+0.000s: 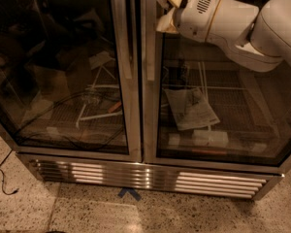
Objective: Pick orange can from top drawer and place on counter
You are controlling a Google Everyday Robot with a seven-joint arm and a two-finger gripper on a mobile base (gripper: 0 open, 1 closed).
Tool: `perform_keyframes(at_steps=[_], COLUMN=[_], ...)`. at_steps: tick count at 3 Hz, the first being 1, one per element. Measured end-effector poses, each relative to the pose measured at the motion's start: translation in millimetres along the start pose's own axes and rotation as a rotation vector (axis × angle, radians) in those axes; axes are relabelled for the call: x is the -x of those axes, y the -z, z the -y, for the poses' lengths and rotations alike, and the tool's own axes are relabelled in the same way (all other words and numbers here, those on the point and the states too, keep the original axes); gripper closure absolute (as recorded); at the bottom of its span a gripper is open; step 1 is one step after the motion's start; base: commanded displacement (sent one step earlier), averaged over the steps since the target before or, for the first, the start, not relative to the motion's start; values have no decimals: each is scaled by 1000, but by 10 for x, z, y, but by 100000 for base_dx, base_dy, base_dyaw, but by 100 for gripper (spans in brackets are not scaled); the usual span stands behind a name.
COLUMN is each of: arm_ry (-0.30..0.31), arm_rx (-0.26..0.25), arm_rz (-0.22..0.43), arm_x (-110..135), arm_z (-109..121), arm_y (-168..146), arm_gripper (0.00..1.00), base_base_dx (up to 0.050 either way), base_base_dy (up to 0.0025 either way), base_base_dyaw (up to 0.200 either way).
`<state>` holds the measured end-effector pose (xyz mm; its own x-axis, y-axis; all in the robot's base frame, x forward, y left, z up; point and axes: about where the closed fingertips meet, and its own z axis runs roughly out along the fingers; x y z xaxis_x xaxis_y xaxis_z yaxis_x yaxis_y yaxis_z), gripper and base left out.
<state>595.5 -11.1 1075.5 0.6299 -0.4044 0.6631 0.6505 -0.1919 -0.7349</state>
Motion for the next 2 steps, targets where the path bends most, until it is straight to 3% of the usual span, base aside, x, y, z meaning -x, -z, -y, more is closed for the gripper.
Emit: perform_keyframes(at_steps=[2], arm_ry=[9], arm_rx=[-21], arm_rz=[-1], arm_x=[-11], arm_z=[47], arm_y=[-65], arm_gripper=[0], base_base_dx=[0], base_base_dy=[0], base_base_dyaw=[0])
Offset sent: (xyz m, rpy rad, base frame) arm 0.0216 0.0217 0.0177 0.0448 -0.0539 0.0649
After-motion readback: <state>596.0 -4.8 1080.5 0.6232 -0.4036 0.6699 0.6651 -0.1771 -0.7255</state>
